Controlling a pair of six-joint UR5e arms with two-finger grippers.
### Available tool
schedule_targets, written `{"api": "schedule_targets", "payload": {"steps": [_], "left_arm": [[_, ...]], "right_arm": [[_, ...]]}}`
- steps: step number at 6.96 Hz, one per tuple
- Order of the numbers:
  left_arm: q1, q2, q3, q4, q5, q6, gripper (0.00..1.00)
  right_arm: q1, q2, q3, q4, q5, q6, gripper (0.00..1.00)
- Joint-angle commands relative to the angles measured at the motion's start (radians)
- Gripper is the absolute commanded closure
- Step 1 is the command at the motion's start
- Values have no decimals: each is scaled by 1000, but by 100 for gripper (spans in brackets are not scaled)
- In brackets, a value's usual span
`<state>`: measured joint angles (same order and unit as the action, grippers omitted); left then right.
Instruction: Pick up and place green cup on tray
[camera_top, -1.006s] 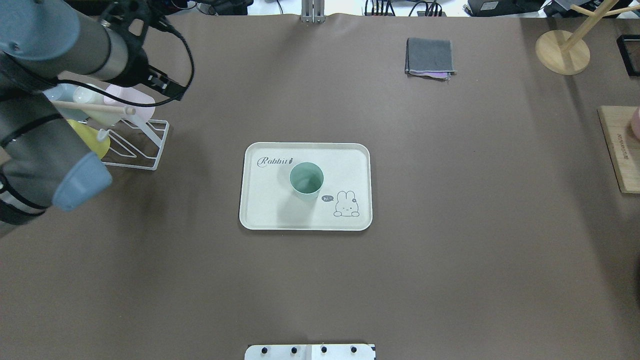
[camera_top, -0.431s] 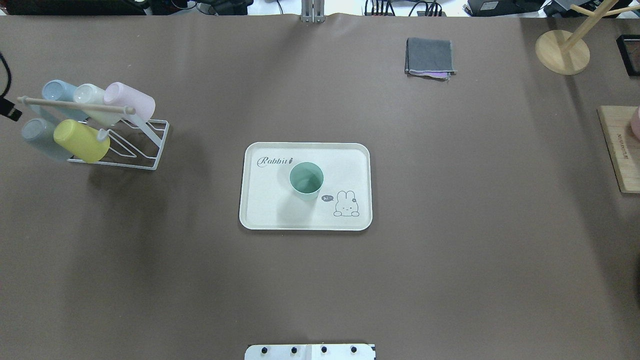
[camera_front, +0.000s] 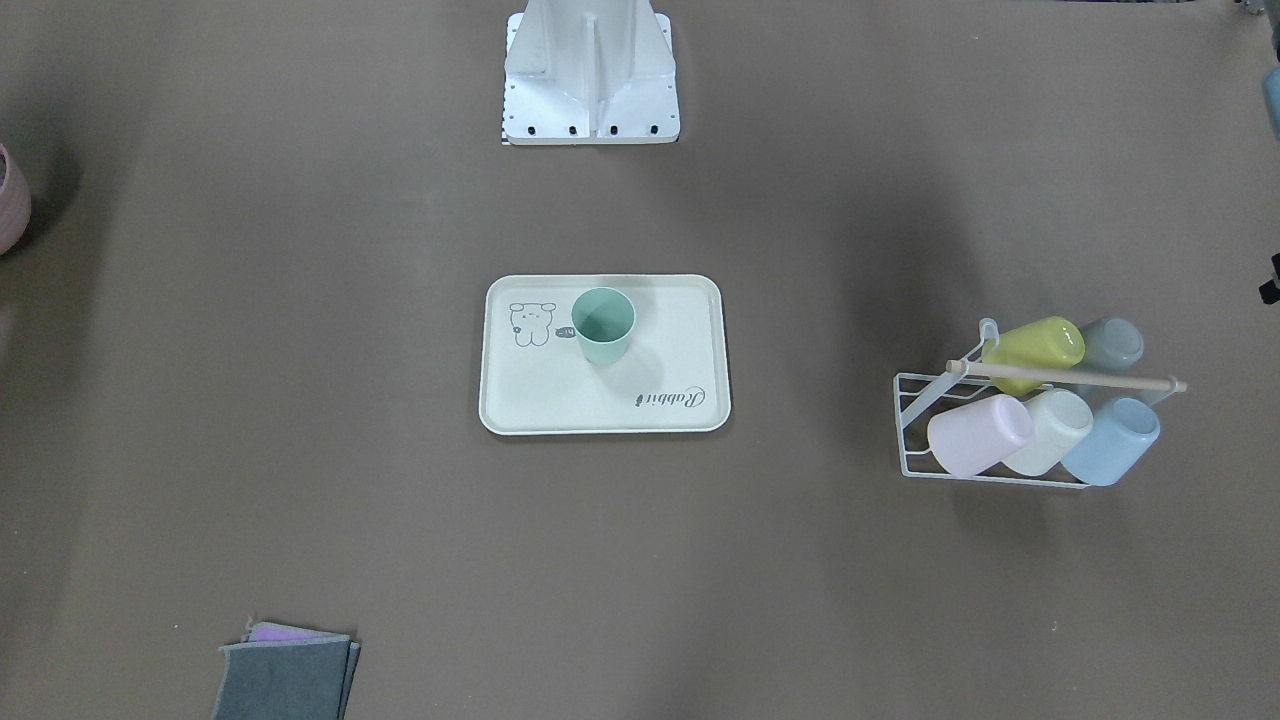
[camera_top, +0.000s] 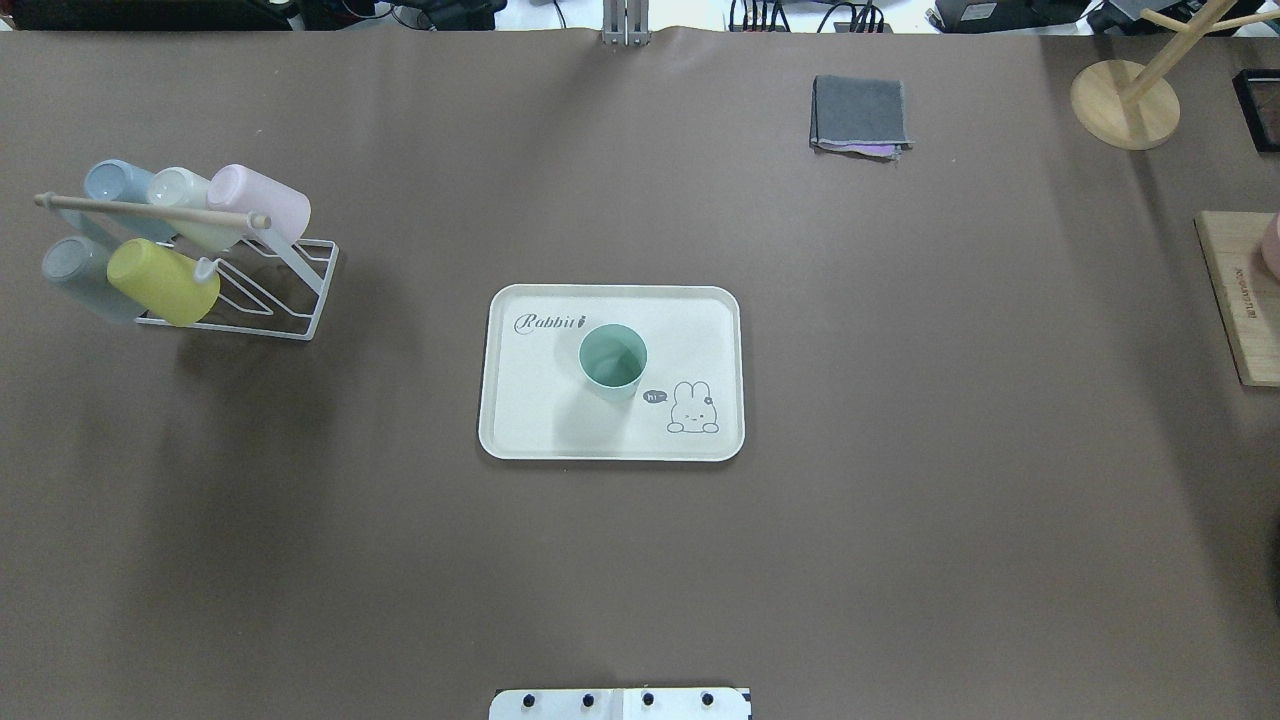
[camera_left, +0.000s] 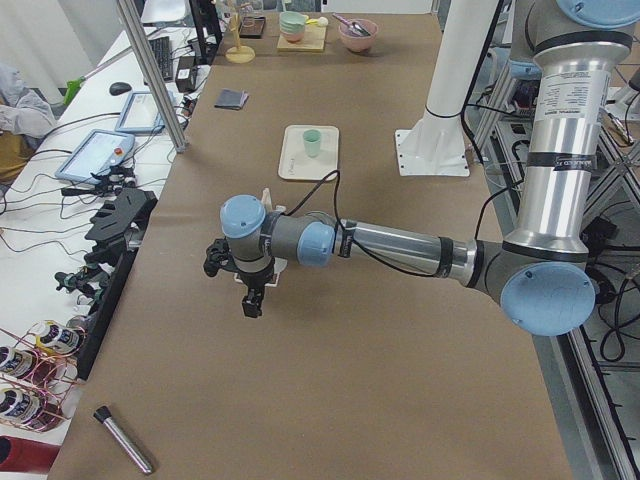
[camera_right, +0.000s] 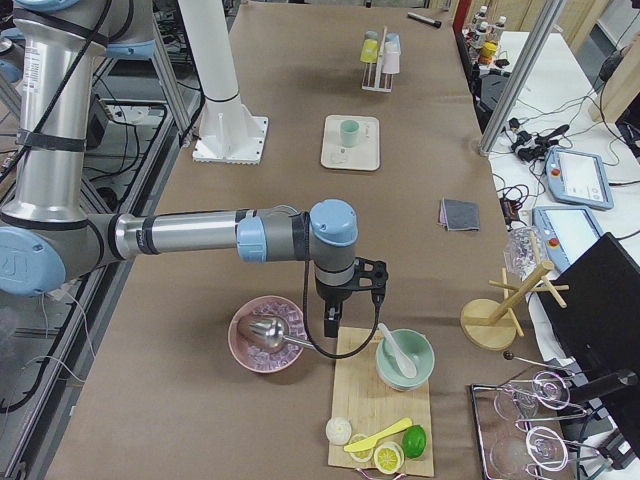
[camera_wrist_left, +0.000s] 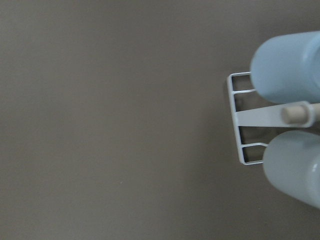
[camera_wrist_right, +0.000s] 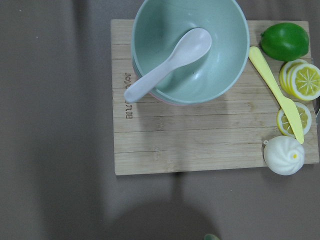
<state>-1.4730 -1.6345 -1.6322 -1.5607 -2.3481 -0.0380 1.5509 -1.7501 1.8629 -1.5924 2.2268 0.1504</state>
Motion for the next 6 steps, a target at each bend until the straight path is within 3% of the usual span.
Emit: {"api": "schedule_targets", "payload": {"steps": [1,4,6], "left_arm": [[-53,-11,148,15,-5,47,2],[-116,-5,186,25,-49,37,2],[-124,4,161,10,-155,41,2]], "right_arm": [[0,1,-1,0,1,1,0],[0,3,1,2,1,2,0],[0,1,1,2,1,1,0]]}}
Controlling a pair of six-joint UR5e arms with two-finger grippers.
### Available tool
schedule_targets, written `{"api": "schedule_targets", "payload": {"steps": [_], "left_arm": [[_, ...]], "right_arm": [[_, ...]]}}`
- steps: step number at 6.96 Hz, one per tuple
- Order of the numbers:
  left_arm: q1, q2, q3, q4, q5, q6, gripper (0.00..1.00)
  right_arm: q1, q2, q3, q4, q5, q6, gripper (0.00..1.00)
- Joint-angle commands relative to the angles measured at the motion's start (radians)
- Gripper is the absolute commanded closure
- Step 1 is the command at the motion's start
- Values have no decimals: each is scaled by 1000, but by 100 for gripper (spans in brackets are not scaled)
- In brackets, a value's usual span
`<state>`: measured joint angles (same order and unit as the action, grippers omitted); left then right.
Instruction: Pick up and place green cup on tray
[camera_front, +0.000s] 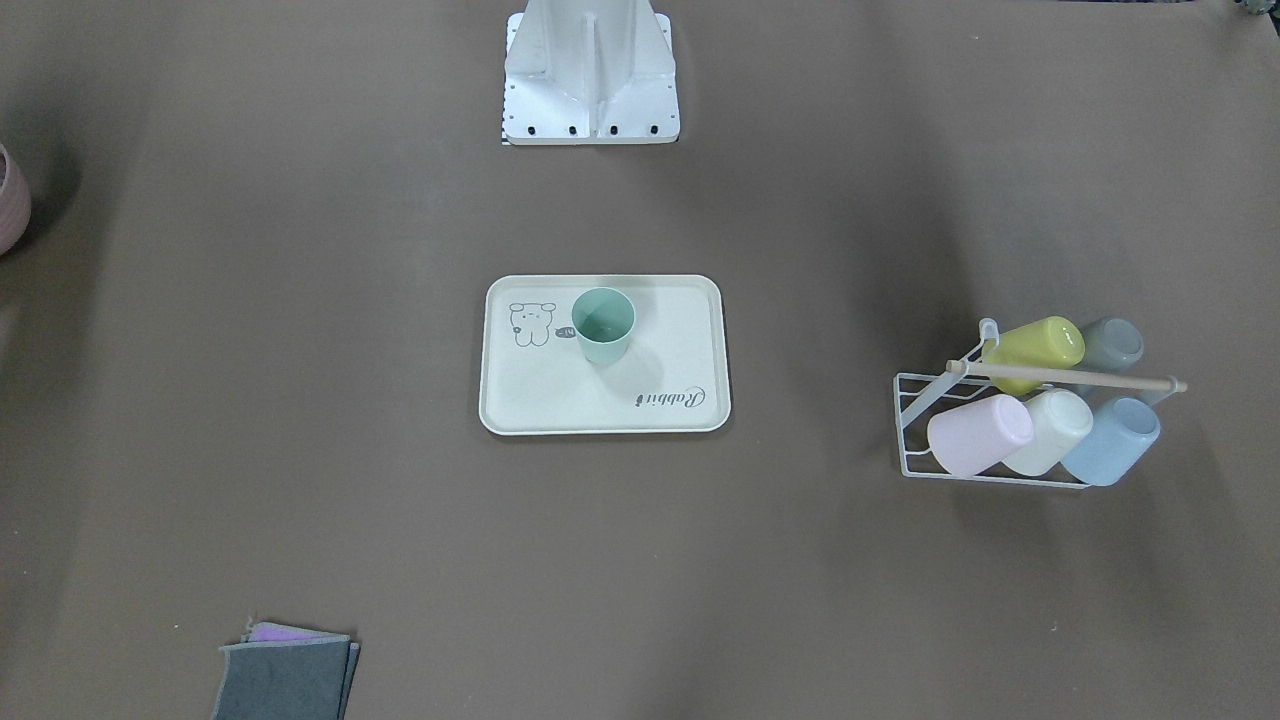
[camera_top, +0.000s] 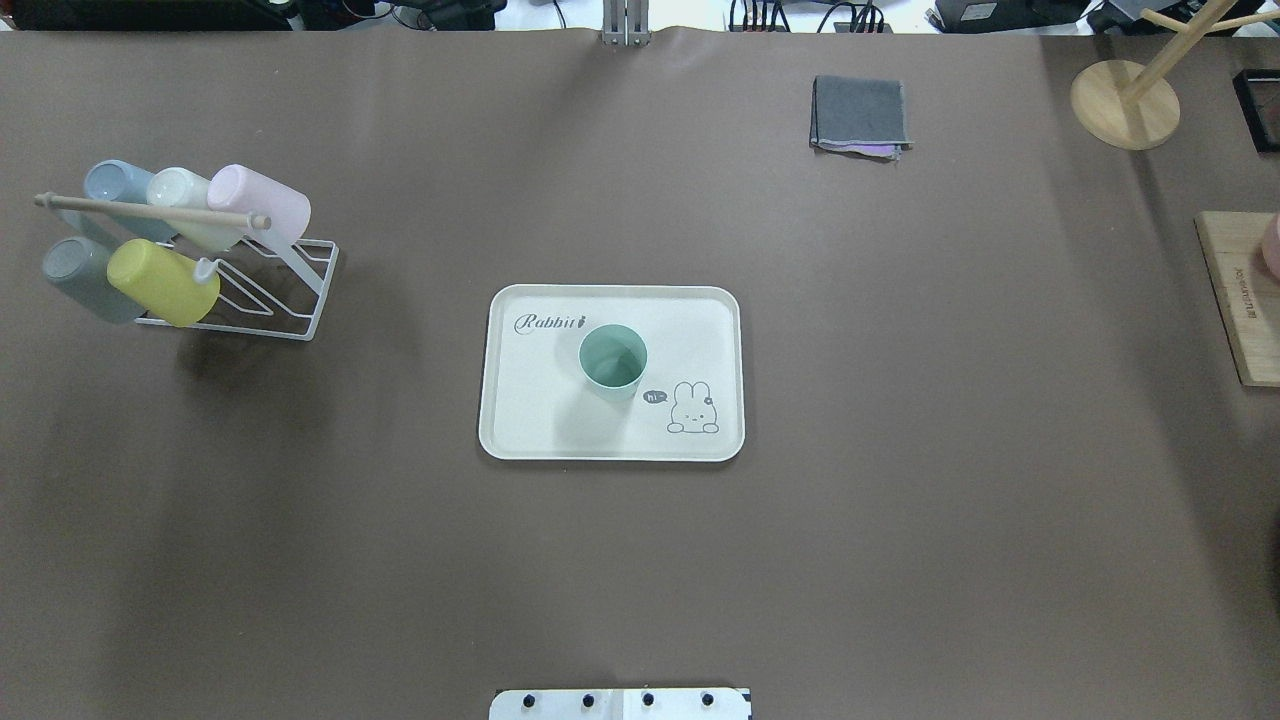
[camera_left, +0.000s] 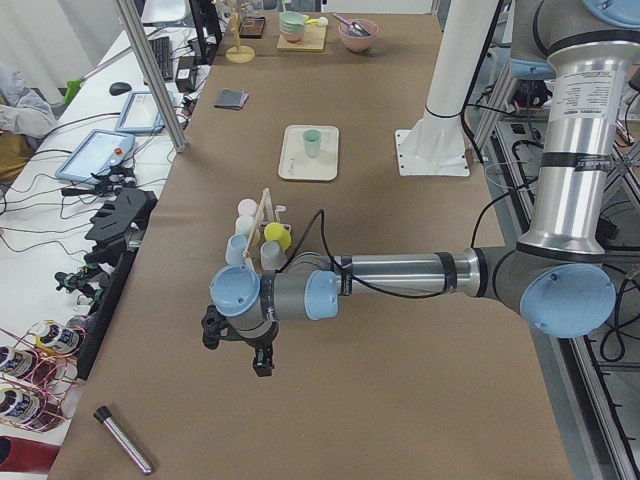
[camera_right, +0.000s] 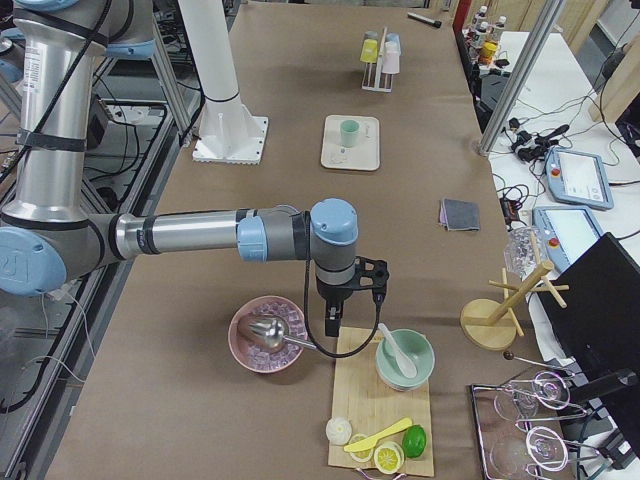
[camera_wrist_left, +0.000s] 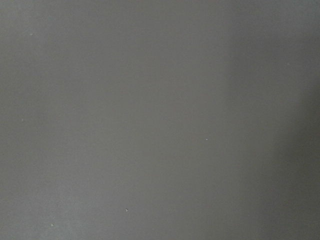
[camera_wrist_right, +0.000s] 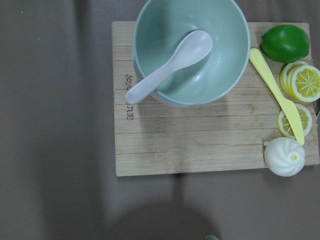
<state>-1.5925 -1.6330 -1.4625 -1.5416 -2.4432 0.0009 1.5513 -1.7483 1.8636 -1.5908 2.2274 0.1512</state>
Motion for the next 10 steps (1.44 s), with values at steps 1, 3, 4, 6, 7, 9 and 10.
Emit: {"api": "schedule_targets", "payload": {"steps": [1,3,4,6,7,9,10], "left_arm": [[2,-8,-34,-5,-34,-2,2],[0,2,-62,8,-20,-2,2],[-1,5,-47,8,-17,-2,2],[2,2,-35,6,73,-2,2],[2,2,-29,2,107,-2,2],[2,-8,-45,-5,105,-2,2],[0,-5,-61,-5,101,-2,2]], "right_arm": [[0,1,0,0,2,1,0],[0,0,-3,0,0,-1,0],[0,0,-1,0,2,-1,0],[0,-2,-1,-1,2,-1,0],[0,0,-1,-2,2,-1,0],[0,0,-1,-3,0,-1,0],[0,0,-1,-3,0,-1,0]]}}
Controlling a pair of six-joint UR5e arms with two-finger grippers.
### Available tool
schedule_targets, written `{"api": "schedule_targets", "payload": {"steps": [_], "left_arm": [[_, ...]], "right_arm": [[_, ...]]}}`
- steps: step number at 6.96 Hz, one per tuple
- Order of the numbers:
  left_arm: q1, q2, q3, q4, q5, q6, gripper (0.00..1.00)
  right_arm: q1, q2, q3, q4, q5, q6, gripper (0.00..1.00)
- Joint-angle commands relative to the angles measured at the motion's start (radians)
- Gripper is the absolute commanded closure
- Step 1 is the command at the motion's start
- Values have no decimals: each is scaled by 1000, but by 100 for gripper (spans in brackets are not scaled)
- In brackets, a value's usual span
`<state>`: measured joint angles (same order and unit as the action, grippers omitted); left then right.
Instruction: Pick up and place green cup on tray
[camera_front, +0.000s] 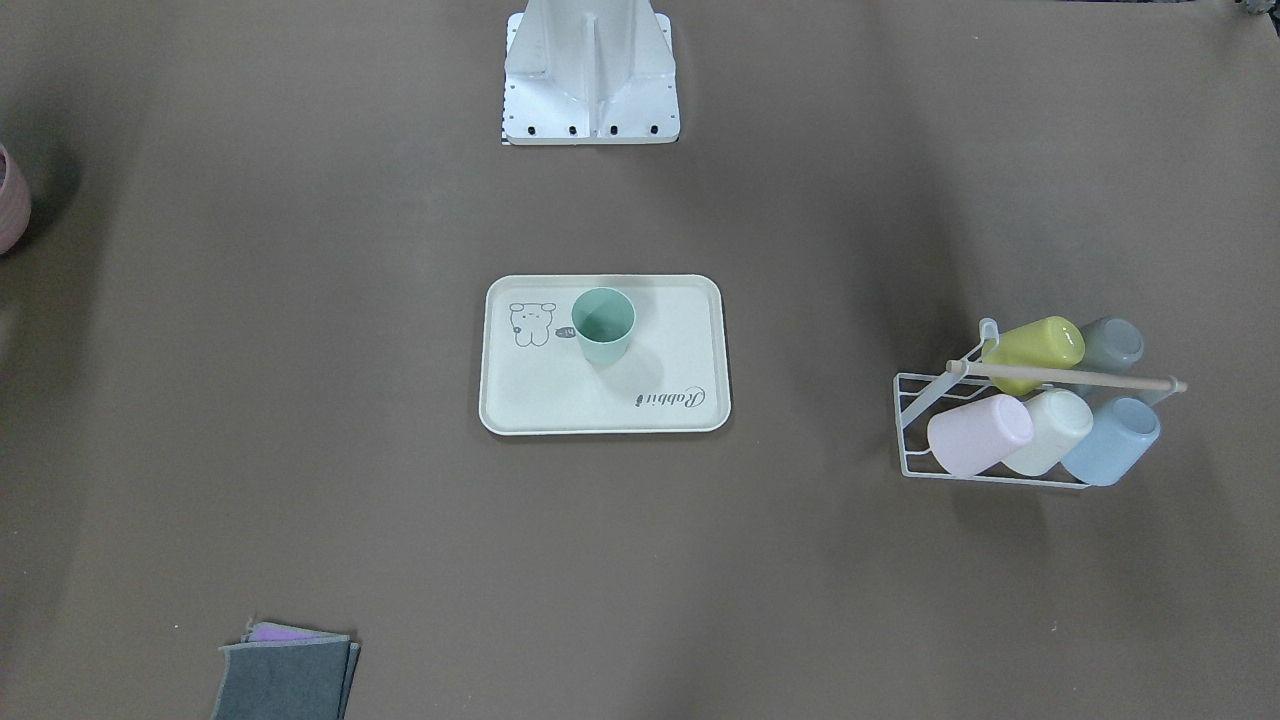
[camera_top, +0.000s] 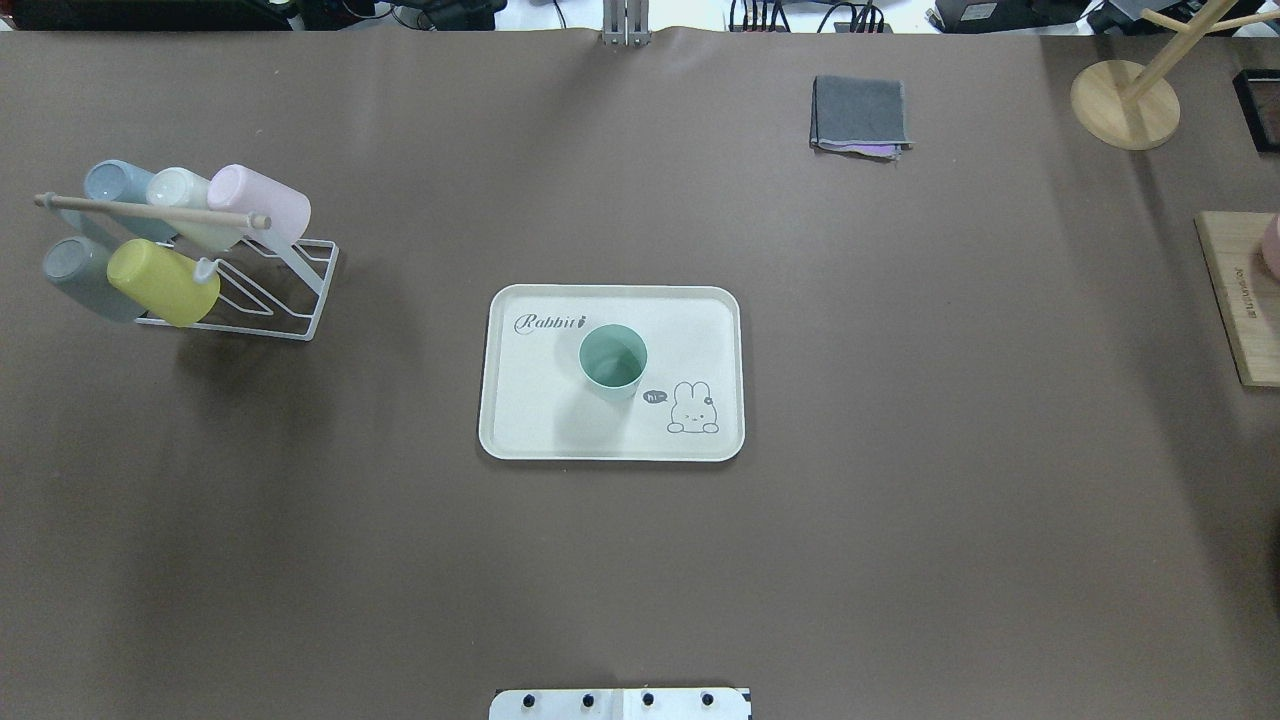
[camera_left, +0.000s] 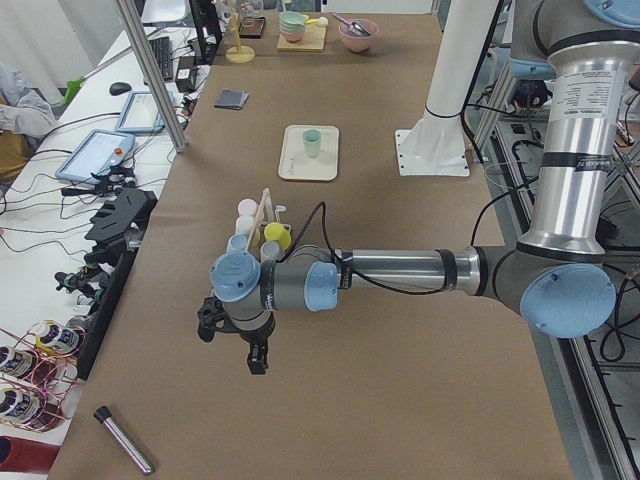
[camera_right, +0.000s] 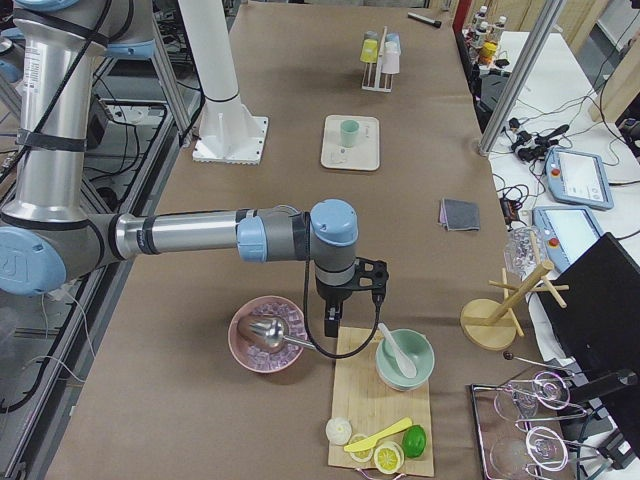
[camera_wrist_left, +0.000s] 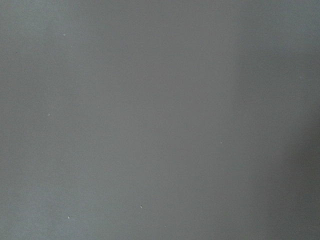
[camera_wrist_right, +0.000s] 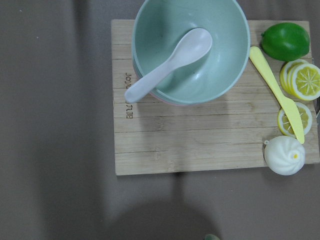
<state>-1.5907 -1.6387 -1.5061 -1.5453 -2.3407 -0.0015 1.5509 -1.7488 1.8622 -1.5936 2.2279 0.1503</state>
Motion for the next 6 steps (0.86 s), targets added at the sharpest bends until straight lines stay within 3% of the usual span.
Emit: {"api": "schedule_targets", "payload": {"steps": [1,2,6], "left_arm": [[-2,-3,-23,-1,-5,0,2],[-2,5,-67,10,-3,0,2],[-5,10,-65,10,-6,0,2]], "right_arm": [[0,0,3,0,1,0,0],[2,0,3,-2,1,0,0],[0,0,2,-3,3,0,0]]}}
